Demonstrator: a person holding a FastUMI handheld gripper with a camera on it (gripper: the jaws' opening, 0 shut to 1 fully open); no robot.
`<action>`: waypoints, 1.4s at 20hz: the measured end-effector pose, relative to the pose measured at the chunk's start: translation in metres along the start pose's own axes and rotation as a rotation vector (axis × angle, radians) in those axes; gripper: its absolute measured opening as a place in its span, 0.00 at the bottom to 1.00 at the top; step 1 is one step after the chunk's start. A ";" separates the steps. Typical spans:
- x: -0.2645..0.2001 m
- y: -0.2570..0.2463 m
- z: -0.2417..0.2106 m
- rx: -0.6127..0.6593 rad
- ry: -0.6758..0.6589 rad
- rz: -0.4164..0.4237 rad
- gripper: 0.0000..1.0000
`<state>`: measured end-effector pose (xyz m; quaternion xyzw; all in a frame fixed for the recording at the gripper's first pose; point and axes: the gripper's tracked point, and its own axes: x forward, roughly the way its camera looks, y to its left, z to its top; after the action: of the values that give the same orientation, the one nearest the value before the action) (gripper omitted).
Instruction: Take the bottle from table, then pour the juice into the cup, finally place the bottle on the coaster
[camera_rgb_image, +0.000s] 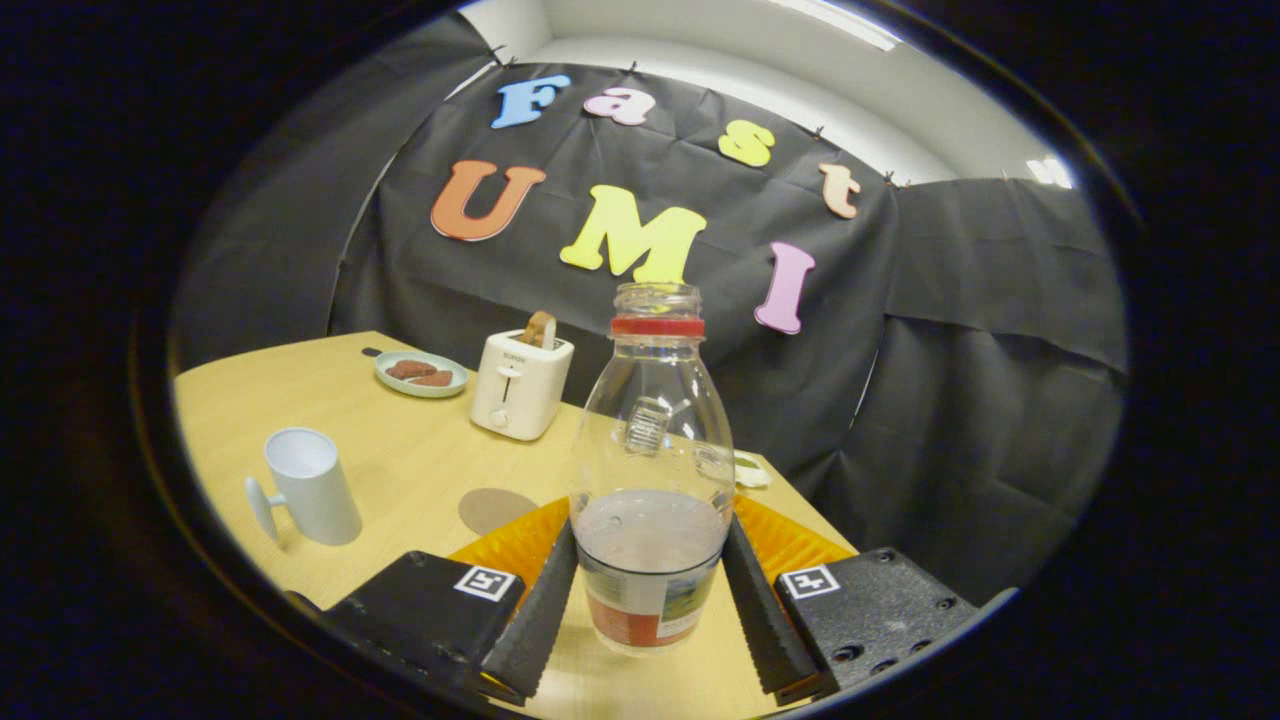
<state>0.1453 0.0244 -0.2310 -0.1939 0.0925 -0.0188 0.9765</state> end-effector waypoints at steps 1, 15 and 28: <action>-0.002 -0.003 0.008 -0.017 -0.017 -0.012 0.81; -0.001 0.049 0.048 -0.481 -0.128 -0.043 0.81; -0.009 0.095 0.060 -0.908 -0.213 -0.026 0.81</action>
<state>0.1481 0.1350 -0.2116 -0.6037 -0.0119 0.0311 0.7965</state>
